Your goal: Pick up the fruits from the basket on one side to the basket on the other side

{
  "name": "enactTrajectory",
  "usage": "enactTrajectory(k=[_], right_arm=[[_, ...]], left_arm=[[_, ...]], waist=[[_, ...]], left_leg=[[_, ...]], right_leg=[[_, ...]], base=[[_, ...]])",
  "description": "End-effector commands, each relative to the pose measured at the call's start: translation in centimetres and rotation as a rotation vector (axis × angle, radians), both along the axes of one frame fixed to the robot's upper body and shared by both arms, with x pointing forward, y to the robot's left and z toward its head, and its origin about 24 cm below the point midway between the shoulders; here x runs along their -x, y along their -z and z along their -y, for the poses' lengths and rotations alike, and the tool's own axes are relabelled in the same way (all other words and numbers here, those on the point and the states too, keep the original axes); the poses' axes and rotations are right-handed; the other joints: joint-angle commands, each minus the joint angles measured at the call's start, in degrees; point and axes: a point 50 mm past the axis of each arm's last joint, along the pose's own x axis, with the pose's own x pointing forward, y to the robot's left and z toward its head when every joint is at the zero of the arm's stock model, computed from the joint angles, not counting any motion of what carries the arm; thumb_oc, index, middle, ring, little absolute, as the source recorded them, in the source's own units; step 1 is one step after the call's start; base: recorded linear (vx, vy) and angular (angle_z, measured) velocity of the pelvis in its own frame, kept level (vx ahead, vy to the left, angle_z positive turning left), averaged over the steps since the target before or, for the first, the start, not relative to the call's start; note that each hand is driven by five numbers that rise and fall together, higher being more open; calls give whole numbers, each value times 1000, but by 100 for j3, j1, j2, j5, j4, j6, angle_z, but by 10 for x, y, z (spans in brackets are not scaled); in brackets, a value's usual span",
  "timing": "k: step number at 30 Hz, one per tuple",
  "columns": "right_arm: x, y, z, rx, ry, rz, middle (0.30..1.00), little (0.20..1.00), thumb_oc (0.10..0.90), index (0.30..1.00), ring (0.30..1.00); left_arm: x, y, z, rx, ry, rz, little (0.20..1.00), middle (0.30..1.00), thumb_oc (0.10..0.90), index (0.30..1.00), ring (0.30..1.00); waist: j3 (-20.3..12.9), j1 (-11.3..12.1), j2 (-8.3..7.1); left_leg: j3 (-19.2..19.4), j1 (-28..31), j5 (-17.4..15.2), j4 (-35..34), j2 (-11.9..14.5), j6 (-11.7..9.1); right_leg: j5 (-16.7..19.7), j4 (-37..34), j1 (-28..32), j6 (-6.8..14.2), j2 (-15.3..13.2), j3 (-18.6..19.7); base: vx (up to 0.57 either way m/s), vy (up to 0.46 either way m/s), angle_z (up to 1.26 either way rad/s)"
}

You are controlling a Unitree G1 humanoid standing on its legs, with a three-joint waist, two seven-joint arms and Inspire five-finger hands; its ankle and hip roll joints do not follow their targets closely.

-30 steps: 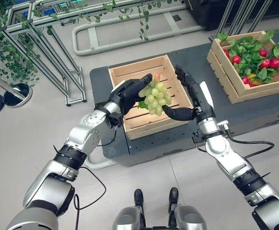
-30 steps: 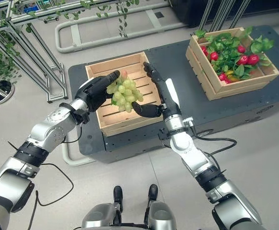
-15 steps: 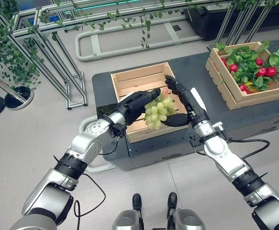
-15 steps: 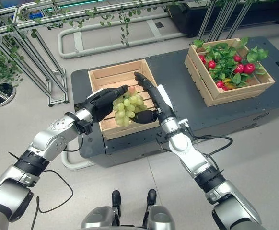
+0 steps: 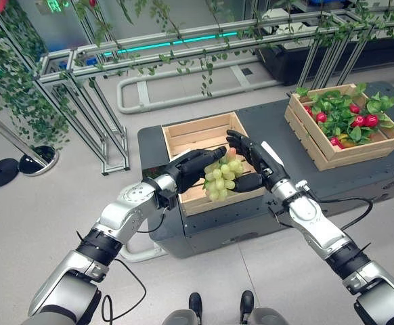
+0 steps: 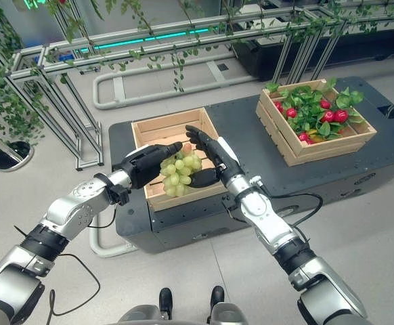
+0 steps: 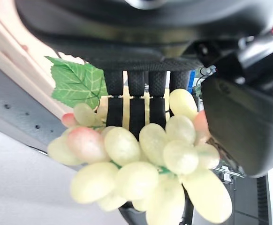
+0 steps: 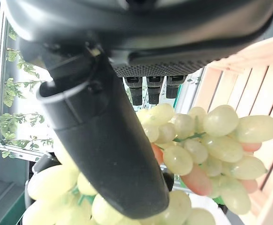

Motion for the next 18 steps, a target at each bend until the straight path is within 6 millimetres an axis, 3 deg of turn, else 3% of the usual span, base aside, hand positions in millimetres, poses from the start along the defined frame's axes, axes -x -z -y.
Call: enactTrajectory(k=[1,9,18], right_arm=[[-9,-47,-22,-242,-82,175,300,300,400,300,300],[-16,-46,-13,-234,-37,152,300,300,400,300,300],[-20,-49,-4,-224,11,163,300,300,400,300,300]], left_arm=[[13,-16,56,128,293,70,300,300,400,300,300],[20,-26,60,120,384,99,300,300,400,300,300],[20,-33,55,105,369,136,300,300,400,300,300]], waist=[[-888,143,3],[-885,152,6],[-874,153,26]], left_leg=[[-222,124,-755,11,57,-271],[-223,123,-763,11,73,-258],[-207,135,-793,11,87,-254]], right_leg=[[-527,9,289,302,-457,-138],[-518,9,279,299,-463,-132],[-535,9,279,295,-459,-116]], base=[[0,0,0],[0,0,0],[0,0,0]])
